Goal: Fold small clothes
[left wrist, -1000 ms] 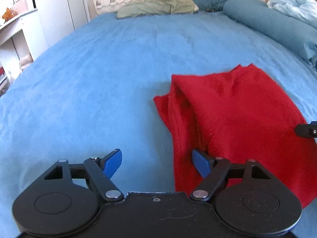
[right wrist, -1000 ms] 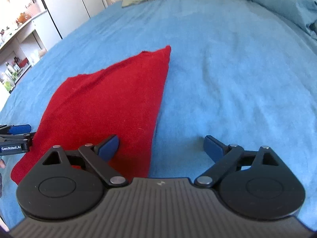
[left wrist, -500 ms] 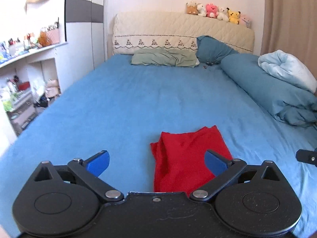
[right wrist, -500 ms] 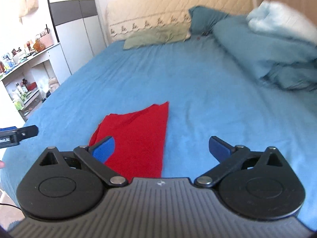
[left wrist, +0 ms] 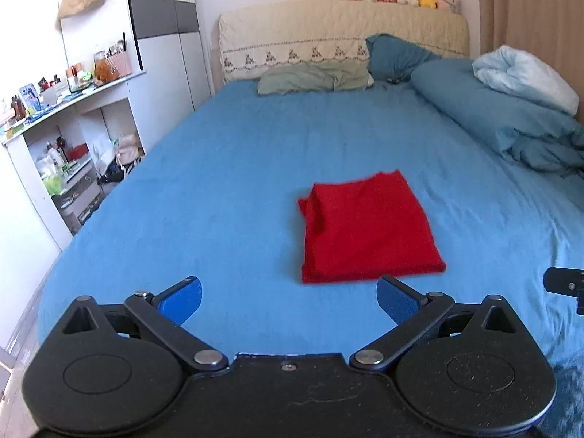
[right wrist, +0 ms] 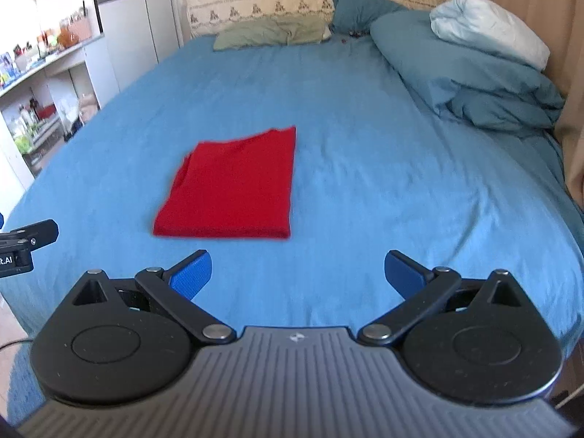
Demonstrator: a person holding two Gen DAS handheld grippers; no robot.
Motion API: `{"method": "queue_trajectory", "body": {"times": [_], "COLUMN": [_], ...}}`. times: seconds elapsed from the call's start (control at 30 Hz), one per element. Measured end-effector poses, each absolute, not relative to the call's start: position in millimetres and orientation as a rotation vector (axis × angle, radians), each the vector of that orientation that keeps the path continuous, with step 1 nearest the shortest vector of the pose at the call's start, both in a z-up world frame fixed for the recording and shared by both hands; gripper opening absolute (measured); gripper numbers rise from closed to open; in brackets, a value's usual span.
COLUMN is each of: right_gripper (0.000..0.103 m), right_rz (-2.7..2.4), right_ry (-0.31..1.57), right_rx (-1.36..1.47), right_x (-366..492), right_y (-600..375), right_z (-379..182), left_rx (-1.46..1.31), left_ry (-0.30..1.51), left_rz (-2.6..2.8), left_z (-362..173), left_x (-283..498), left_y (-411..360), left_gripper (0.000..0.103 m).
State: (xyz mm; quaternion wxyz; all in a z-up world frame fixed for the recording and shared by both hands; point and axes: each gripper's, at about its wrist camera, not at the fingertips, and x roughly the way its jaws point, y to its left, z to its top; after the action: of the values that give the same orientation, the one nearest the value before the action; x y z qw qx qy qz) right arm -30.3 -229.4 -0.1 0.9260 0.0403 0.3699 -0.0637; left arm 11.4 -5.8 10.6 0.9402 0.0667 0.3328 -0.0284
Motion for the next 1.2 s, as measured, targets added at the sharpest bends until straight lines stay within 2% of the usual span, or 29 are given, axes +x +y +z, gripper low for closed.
{"method": "queue_trajectory", "body": {"times": [0.33, 1.2], "right_gripper": [0.103, 0.103], "right_rz": [-0.151, -0.156], "right_ry": [0.824, 0.836], "right_rx": [0.085, 0.083], "right_x": [-41.5, -40.9], "right_y": [-221.2, -224.2], "right_z": [-27.8, -30.7], "left_rx": [0.151, 0.149], "left_ry": [0.689, 0.655], "left_rz": [-0.051, -0.057], "left_z": [-6.6, -2.6], "left_x": [-4.6, -9.9], "left_y": [-8.6, -5.2], "left_gripper": [0.103, 0.103]}}
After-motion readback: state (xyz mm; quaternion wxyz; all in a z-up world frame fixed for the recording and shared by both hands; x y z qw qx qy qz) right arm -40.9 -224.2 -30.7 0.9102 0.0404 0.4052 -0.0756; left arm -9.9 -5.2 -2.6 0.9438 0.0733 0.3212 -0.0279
